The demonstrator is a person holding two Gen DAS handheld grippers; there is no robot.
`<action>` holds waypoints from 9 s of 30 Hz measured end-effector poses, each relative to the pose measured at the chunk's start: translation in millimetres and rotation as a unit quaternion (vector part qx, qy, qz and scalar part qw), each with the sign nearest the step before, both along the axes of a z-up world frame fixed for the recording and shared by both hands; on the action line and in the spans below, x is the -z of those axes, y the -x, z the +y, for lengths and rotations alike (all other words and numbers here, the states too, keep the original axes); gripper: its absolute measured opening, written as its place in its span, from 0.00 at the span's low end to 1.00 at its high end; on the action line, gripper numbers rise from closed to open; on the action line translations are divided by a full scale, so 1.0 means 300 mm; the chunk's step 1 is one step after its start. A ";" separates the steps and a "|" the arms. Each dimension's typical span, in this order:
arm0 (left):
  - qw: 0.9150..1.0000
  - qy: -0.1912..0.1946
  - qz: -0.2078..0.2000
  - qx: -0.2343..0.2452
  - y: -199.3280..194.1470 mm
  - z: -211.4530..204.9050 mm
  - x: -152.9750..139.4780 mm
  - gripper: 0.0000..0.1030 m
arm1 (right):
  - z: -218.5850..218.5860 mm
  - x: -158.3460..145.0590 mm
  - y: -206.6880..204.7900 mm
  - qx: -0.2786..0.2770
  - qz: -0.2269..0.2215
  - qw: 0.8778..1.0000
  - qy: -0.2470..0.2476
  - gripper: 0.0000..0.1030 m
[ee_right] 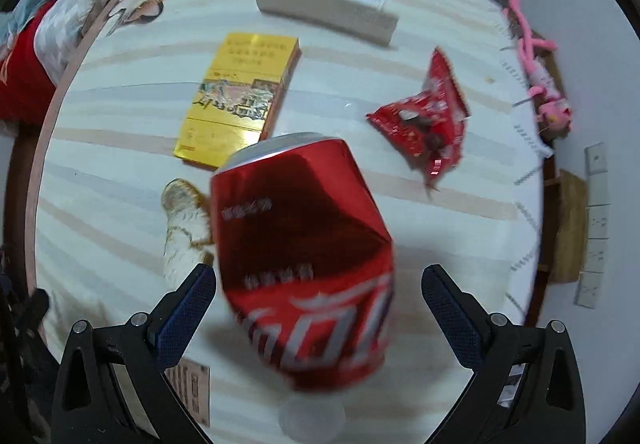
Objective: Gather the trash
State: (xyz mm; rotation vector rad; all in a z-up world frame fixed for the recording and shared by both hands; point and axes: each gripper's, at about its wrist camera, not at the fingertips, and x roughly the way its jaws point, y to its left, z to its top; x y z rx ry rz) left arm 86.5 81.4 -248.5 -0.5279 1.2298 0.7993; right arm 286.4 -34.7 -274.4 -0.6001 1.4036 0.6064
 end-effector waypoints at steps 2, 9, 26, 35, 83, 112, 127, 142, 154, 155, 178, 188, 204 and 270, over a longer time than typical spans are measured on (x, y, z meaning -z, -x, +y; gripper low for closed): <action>1.000 0.008 -0.003 0.013 -0.044 -0.027 0.003 1.00 | -0.018 0.023 -0.025 0.010 0.010 1.000 -0.007 0.93; 0.995 0.058 -0.033 0.073 -0.226 -0.112 0.032 0.99 | -0.235 0.011 -0.154 0.106 0.038 0.993 -0.041 0.81; 0.992 0.041 -0.036 0.110 -0.390 -0.171 0.079 0.25 | -0.299 0.042 -0.169 0.107 0.032 0.993 -0.045 0.88; 0.992 0.001 -0.039 0.117 -0.298 -0.168 -0.001 0.23 | -0.296 0.002 -0.123 0.092 0.017 0.994 -0.049 0.80; 0.932 0.121 -0.147 -0.308 1.326 1.096 0.066 0.22 | 1.375 0.037 1.332 -0.274 0.158 0.945 -0.087 0.80; 0.940 0.040 -0.019 -0.339 1.432 1.012 0.149 0.95 | 1.512 0.283 1.438 -0.318 0.115 0.941 0.001 1.00; 0.948 -0.019 -0.034 -0.316 1.399 0.820 -0.059 0.95 | 1.296 0.020 1.442 -0.335 0.079 0.937 -0.059 1.00; 0.949 -0.112 -0.085 -0.283 1.324 0.566 -0.466 0.95 | 0.997 -0.466 1.340 -0.296 0.105 0.927 -0.206 1.00; 0.972 -0.114 -0.091 -0.185 0.931 0.345 -0.472 0.95 | 0.485 -0.621 0.897 -0.143 0.099 0.950 -0.259 1.00; 0.976 -0.105 -0.086 -0.169 0.862 0.328 -0.435 0.95 | 0.447 -0.609 0.854 -0.131 0.094 0.955 -0.250 1.00; 0.998 0.014 0.027 0.061 0.048 -0.149 0.005 0.95 | -0.347 0.007 0.209 0.162 0.098 0.973 -0.134 0.40; 0.992 0.052 -0.001 0.114 -0.315 -0.099 0.019 0.94 | -0.351 -0.027 -0.047 0.203 0.084 0.964 -0.149 0.40; 0.984 0.070 -0.005 0.164 -0.636 -0.082 0.090 0.51 | -0.282 -0.004 -0.282 0.189 0.074 0.973 -0.112 0.40; 0.924 0.188 -0.101 -0.317 1.377 1.216 0.212 0.94 | 1.564 0.308 1.423 -0.271 0.229 0.935 -0.013 0.55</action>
